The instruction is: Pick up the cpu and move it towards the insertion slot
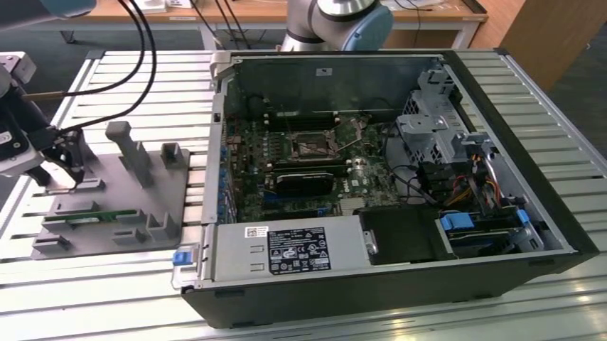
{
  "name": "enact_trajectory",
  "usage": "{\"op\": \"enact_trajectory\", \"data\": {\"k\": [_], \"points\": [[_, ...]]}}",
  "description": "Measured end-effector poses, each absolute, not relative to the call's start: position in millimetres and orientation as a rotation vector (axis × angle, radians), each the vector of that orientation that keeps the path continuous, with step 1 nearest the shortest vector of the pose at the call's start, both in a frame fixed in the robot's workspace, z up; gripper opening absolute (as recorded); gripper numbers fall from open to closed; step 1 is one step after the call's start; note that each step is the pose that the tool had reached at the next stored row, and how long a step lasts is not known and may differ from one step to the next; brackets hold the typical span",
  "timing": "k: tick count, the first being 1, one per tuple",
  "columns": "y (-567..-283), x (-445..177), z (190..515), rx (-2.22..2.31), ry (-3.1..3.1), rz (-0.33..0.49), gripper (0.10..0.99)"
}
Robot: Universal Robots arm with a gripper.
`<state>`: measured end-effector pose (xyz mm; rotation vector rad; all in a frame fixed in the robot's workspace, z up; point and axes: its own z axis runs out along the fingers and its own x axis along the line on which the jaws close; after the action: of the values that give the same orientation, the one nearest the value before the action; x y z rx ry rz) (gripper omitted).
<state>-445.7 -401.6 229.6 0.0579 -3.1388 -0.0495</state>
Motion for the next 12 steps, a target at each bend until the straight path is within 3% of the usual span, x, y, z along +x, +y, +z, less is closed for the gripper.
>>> {"op": "enact_trajectory", "data": {"k": [12], "points": [[-401.6, -445.7, 243.1, 0.058, -3.139, -0.050, 0.533]]}}
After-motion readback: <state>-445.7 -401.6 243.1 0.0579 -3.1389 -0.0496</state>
